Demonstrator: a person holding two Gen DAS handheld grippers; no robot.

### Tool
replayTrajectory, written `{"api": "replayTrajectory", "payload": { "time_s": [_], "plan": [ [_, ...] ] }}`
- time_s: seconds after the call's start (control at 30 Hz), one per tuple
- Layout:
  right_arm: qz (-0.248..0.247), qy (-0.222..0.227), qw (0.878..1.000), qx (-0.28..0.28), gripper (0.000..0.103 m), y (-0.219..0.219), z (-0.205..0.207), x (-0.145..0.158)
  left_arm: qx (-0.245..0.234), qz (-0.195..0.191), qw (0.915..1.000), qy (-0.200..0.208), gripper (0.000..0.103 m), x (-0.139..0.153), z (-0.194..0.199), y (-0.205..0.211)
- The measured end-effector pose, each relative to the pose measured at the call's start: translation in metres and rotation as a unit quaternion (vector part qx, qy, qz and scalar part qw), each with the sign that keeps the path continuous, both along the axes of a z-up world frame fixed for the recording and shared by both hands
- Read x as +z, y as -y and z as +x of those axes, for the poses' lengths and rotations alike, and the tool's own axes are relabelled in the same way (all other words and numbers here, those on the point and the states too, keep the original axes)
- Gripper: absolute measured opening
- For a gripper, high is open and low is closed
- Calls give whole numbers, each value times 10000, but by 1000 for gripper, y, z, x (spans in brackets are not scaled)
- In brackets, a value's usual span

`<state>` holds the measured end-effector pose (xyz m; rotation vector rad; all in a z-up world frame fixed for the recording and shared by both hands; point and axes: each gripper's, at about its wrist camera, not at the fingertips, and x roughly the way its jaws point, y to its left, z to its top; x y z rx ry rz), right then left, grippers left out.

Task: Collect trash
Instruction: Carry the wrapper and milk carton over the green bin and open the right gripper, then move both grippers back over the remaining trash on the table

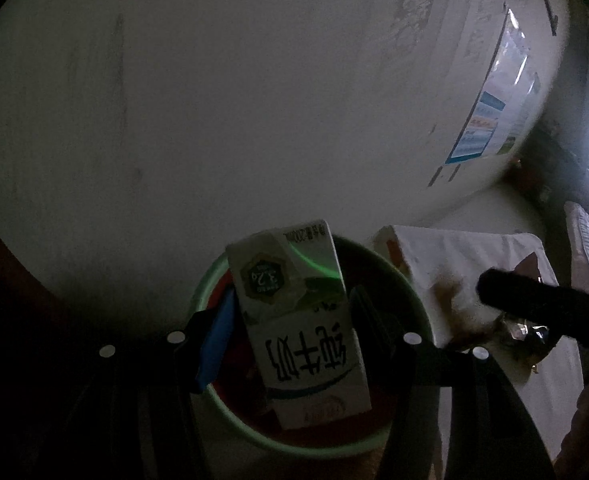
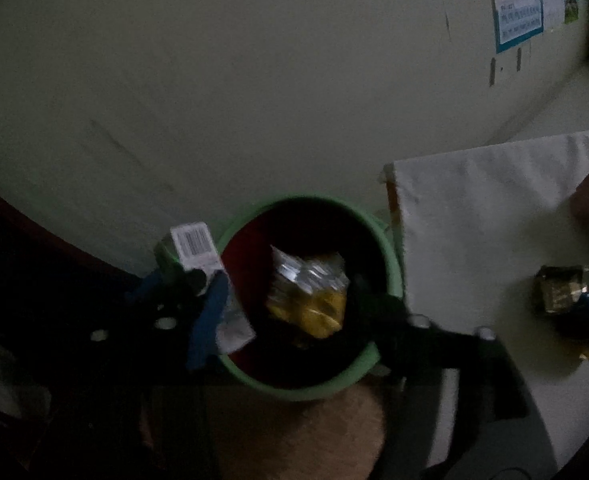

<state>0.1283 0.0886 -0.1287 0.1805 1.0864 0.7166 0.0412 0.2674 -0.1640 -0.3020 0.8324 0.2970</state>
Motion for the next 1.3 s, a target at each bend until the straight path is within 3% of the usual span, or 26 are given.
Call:
{"api": "replayTrajectory", "payload": {
  "time_s": [0.03,0.1,0.33,0.47,0.57,0.7,0.8,1.07,1.13,1.2,1.3],
  "plan": [
    [29,-14,10000,-2,67,1,0,-1,9,-17,10000,-7,64,-1,0,0],
    [41,-56,10000,-47,67,5,-1,-1,27,-44,10000,38,69,-2,-3,0],
    [-219,-65,9983,-537,71,58,-5,-10,-88,-17,10000,-37,69,-6,-2,9],
    [-520,7,9899,-1322,71,125,-7,-20,-159,-54,9999,-20,69,-4,0,17],
    [-847,-110,9677,-2370,72,195,-2,-38,-280,-53,9996,-24,69,-3,1,29],
    [-659,-704,9310,-3521,72,267,7,-68,-564,-2,9984,-58,70,-2,5,53],
    [-568,-883,9165,-3859,72,287,17,-83,-770,25,9970,-94,71,-1,8,72],
    [-516,-1076,9189,-3760,72,278,52,-104,-1279,132,9915,-185,74,2,3,114],
    [-435,-1119,9199,-3733,60,279,53,-105,-1347,148,9906,-209,74,3,2,120],
    [-364,-1087,9225,-3685,41,280,53,-105,-1418,187,9894,-235,74,2,2,126],
    [-87,-997,9293,-3556,35,288,43,-96,-1516,194,9879,-267,74,2,5,134]
  ]
}}
